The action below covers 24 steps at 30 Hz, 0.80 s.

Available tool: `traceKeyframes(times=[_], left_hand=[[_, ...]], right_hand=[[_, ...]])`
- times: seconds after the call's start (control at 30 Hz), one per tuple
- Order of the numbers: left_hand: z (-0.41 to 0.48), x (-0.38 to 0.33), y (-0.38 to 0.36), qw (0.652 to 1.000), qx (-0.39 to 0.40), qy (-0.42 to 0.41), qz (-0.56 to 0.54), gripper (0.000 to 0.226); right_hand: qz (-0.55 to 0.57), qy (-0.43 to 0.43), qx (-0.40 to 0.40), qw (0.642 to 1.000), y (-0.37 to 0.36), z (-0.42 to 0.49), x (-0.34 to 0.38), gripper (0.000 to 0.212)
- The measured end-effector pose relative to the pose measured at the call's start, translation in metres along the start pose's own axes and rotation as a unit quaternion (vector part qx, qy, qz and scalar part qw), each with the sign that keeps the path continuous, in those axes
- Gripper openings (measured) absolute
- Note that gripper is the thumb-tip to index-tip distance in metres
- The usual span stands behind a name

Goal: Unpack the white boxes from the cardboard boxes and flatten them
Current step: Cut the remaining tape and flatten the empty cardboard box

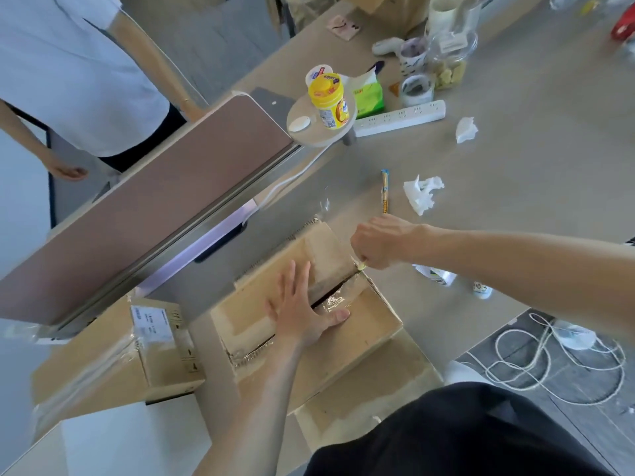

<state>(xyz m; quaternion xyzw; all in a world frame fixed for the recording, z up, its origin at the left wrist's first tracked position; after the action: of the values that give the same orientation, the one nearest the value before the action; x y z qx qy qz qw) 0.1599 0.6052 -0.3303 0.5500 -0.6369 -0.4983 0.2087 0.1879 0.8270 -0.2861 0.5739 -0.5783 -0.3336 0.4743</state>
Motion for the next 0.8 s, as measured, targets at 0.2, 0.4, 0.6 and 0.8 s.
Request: traceKeyframes(times=[0.2, 0.4, 0.6, 0.8], left_hand=[[-0.001, -0.003, 0.004, 1.000, 0.001, 0.013, 0.008, 0.128], [0.000, -0.004, 0.011, 1.000, -0.002, 0.004, 0.028, 0.122], [0.006, -0.006, 0.036, 0.998, -0.021, -0.012, 0.057, 0.092], [0.019, -0.023, 0.031, 0.996, 0.021, 0.041, 0.074, 0.112]], right_hand=[[0.079, -0.012, -0.033, 0.996, -0.013, -0.007, -0.014, 0.024], [0.205, -0.082, -0.059, 0.974, -0.026, -0.017, -0.026, 0.008], [0.363, -0.162, -0.109, 0.911, -0.050, -0.039, -0.020, 0.021], [0.429, -0.212, -0.174, 0.861, -0.053, -0.048, -0.020, 0.018]])
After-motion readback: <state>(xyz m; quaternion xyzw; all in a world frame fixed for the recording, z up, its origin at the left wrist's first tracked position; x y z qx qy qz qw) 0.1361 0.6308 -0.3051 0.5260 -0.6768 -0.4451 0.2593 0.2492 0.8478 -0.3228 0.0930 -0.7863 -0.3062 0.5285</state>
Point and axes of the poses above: each hand's wrist, its own z-axis towards the middle knuckle, its own y-axis out of the back of the hand, x = y × z, the point moved 2 cm from there along z, towards the middle knuckle, and after that the axes turned 3 degrees about -x, right-handed, at the moved point
